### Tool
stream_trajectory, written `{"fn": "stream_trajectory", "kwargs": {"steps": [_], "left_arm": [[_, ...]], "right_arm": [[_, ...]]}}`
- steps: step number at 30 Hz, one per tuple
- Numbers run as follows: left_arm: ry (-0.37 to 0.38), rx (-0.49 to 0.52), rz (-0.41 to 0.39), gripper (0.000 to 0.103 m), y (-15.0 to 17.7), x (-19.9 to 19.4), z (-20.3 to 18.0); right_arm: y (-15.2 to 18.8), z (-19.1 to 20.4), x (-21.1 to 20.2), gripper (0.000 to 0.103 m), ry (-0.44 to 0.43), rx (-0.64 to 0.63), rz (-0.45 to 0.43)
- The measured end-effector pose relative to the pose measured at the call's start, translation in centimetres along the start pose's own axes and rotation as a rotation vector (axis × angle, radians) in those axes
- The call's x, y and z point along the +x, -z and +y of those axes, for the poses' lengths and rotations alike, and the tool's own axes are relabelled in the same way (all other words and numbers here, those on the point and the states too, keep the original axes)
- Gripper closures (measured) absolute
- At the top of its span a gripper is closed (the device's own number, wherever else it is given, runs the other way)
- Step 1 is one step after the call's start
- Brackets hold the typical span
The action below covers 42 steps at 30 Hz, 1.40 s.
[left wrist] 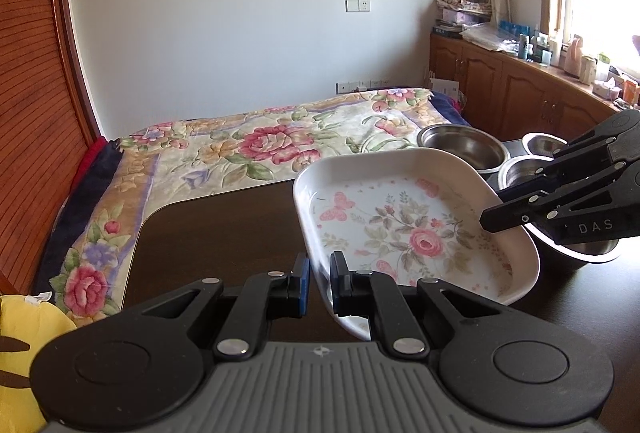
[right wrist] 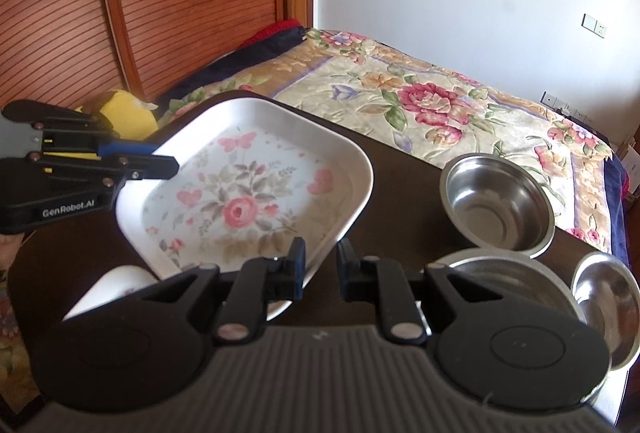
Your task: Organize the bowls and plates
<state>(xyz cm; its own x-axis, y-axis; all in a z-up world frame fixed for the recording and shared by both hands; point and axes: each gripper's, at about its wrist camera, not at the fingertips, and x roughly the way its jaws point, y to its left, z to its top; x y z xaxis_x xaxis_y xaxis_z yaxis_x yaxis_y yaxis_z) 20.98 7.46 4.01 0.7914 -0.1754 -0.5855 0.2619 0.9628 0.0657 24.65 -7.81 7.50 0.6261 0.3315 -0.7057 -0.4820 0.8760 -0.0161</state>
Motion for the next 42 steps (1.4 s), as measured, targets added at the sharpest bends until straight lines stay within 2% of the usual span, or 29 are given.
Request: {"fn": "stream_trajectory", "kwargs": {"steps": [16,27,42], "left_arm": [[0.020,0.001,-0.022,0.092,3.2,-4.0,-2.4],[0.020,-0.017,-0.010,0.092,6.0,-5.7,-3.4],[0.017,-0.024,0.027,0.091,8.2,-6.5,-3.4]], "right_arm": [[3.9,1.9,-3.1,0.085,-0.015,-0.010,-0.016],[5.8,3.0,-4.1,0.084,-0.044,-0.015,-0.025],[7.6,4.5,-4.4,0.084,-0.072,-0.036,-0.026]]}}
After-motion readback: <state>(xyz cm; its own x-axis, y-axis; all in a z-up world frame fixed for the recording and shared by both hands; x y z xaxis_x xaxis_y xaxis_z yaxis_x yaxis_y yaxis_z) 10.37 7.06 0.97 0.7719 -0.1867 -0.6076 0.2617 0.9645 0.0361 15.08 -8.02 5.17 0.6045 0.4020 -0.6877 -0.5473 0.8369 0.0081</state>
